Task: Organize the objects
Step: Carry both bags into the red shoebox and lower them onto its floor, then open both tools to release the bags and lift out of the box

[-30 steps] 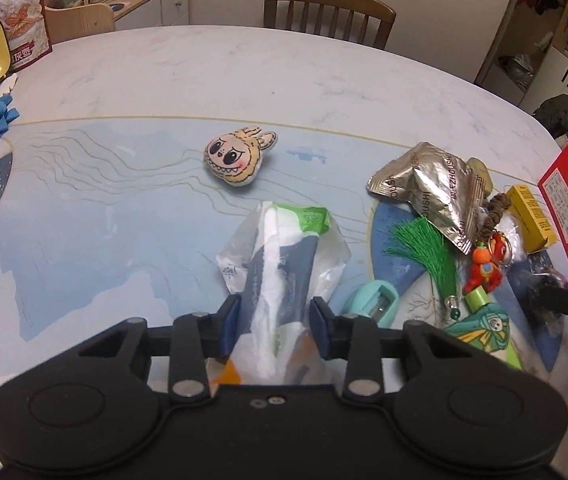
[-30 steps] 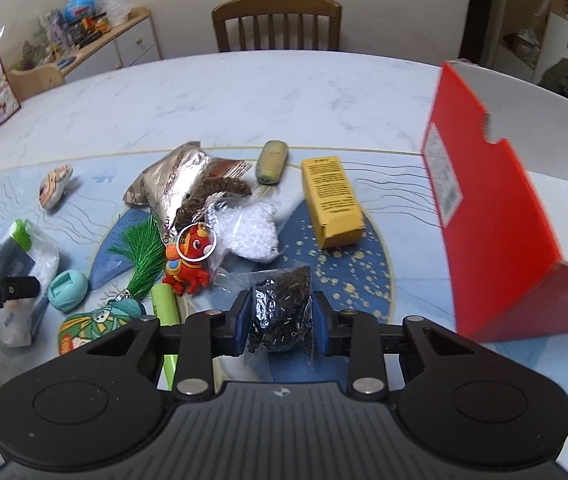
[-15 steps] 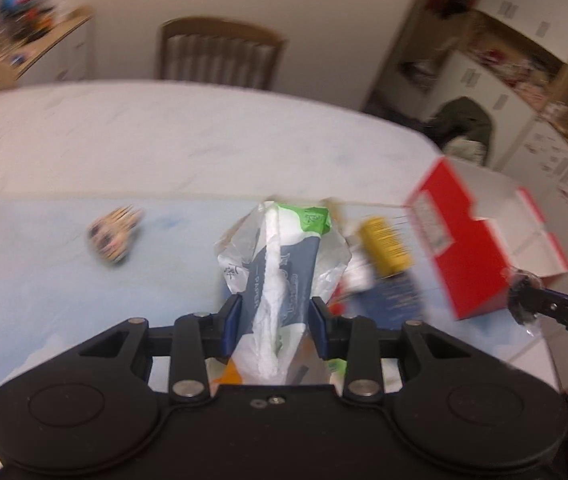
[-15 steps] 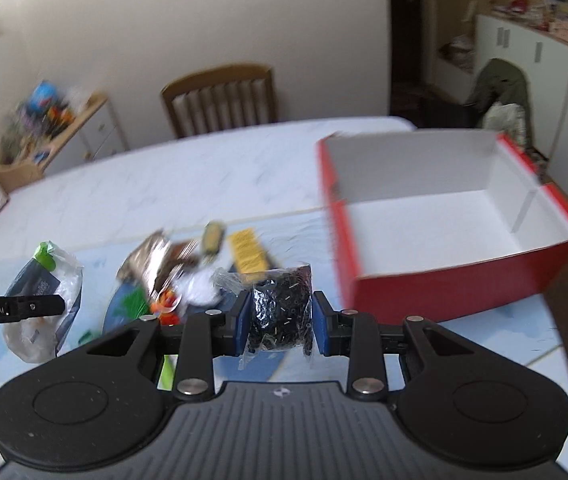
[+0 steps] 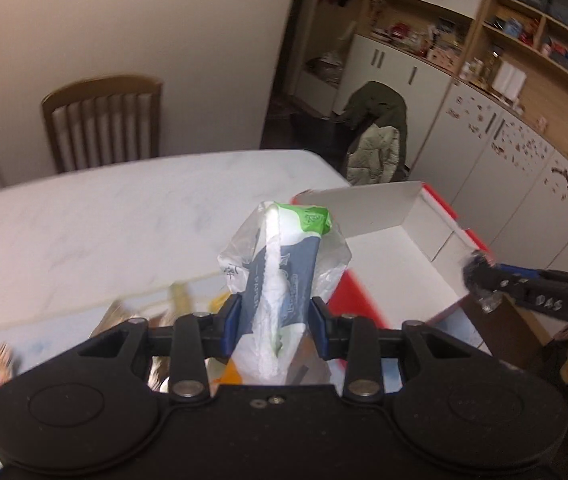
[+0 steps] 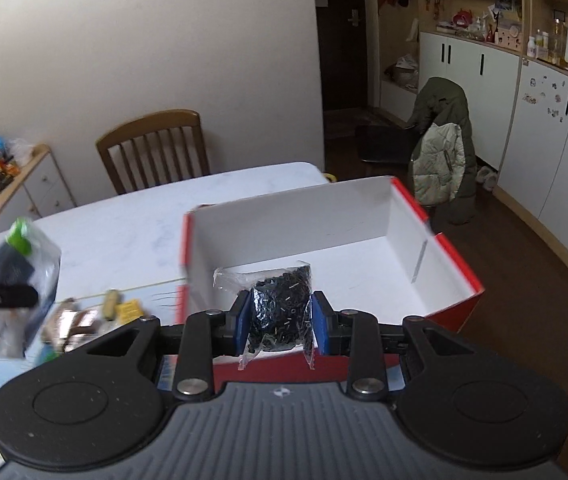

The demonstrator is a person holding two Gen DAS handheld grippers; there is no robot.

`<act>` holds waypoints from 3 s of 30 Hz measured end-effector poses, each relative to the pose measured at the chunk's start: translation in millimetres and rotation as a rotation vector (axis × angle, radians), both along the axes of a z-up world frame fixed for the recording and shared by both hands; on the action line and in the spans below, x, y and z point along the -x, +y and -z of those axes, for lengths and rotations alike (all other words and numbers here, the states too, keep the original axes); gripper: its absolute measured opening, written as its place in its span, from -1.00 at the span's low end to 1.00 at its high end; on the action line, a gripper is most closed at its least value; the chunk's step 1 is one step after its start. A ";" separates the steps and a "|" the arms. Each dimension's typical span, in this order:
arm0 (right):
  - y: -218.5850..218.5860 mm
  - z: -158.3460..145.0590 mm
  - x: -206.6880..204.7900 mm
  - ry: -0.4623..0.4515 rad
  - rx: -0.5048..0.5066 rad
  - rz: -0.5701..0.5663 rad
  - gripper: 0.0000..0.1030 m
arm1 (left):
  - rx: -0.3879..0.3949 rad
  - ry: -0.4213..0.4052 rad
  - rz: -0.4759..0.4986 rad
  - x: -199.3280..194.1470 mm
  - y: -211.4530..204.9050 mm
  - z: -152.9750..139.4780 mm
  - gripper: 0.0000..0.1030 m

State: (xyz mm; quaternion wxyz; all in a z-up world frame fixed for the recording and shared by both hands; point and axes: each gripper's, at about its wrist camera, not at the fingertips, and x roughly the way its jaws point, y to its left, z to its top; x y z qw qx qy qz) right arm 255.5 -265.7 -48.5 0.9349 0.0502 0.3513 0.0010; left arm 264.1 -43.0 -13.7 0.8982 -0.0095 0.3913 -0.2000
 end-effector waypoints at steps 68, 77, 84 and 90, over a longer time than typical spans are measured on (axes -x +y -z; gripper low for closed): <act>-87.8 42.4 -78.6 0.197 0.028 -0.243 -0.01 | -0.339 0.181 0.051 -98.1 -204.4 76.1 0.42; -65.7 -1.3 -33.2 0.105 0.008 -0.256 0.01 | -0.207 0.058 0.058 -49.9 -164.0 28.3 0.45; -31.8 -20.8 -8.8 0.050 -0.005 -0.241 0.17 | -0.164 0.000 0.059 -25.1 -123.2 7.6 0.58; 1.9 -23.7 5.5 0.017 -0.057 -0.223 0.40 | -0.182 -0.032 0.063 -5.5 -81.4 0.9 0.77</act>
